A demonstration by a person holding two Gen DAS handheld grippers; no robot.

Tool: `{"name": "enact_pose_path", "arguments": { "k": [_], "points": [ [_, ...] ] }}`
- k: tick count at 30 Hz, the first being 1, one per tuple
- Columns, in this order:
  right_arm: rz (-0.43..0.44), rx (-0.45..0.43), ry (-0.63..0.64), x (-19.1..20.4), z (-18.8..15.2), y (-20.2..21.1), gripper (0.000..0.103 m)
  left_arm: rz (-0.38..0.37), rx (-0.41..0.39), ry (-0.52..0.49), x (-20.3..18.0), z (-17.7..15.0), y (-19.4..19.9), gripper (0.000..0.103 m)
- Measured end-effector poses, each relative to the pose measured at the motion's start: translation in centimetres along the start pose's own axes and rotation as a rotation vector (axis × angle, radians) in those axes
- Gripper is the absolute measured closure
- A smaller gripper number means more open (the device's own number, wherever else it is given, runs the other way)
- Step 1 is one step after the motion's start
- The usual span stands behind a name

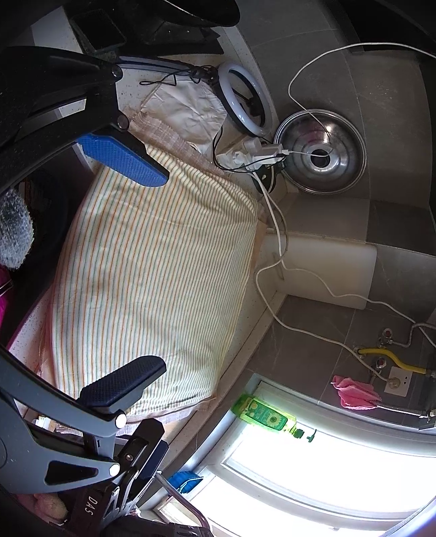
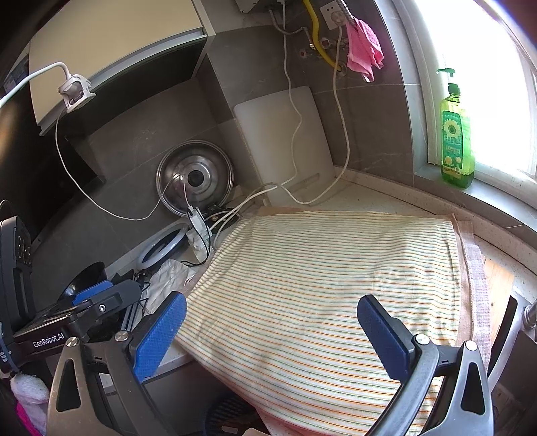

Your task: Collect trash

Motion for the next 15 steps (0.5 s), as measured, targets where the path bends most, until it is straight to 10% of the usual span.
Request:
{"name": "enact_pose_path", "arguments": {
  "k": [15],
  "points": [
    [-0.007,0.015,0.007,-0.4,-0.3,0.1,0.0,-0.013,-0.018,-0.008,-1.3,-0.1,0.7,0.001]
  ]
}}
Point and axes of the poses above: each gripper's, at about its wrist camera, not at the fingertips, and y roughly against the way its jaws point, x to its left, z to its top, the point moved 1 cm from there along -y, roughly the way its jaws point, and after that the axes turned 5 degrees about -z, right-handed, at the moved point
